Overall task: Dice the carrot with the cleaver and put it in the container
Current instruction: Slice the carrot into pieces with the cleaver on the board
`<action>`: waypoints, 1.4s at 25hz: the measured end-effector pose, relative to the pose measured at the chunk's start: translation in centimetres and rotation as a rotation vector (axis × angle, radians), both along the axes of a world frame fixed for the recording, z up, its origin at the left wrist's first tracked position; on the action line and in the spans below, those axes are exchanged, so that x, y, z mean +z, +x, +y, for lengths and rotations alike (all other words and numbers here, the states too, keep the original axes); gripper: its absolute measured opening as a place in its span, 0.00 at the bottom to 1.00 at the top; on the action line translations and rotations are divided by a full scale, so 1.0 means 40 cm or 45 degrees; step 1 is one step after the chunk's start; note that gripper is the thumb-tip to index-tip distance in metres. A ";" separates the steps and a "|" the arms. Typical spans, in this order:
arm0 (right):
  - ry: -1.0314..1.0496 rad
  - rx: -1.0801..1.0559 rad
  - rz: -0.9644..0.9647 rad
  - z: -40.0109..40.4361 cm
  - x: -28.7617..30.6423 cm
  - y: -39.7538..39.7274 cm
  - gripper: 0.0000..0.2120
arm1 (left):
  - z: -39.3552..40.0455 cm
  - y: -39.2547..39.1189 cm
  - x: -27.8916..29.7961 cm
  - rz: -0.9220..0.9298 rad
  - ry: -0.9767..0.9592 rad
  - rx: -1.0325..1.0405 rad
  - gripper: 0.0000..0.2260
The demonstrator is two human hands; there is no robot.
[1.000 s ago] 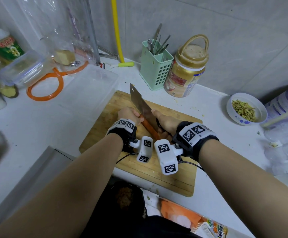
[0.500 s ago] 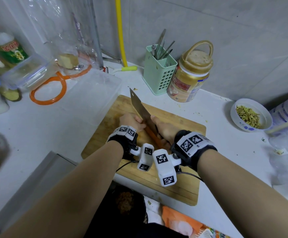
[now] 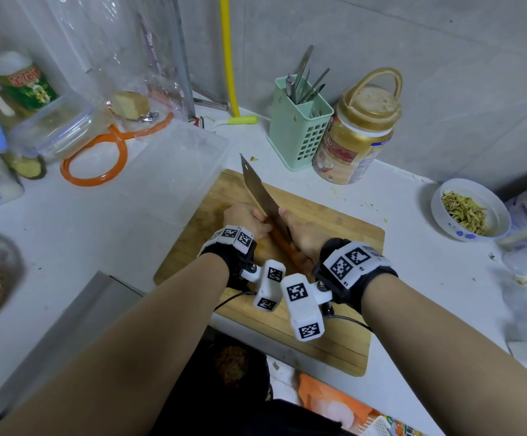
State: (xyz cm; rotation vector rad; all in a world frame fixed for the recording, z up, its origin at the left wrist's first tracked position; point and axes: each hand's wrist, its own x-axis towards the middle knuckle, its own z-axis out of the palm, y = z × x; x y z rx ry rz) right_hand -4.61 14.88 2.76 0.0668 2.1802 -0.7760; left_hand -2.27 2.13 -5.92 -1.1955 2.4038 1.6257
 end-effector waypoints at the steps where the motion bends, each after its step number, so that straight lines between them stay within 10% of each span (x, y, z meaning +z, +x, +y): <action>1: -0.004 -0.009 -0.009 0.002 0.003 -0.005 0.30 | 0.000 -0.001 0.003 0.001 0.029 0.008 0.08; 20: -0.048 0.023 -0.098 -0.022 -0.035 -0.070 0.34 | -0.014 -0.017 0.020 0.051 0.145 0.070 0.09; 35: -0.655 -0.321 -0.380 0.026 -0.030 -0.097 0.34 | 0.070 0.010 0.058 -0.223 -0.076 -0.432 0.08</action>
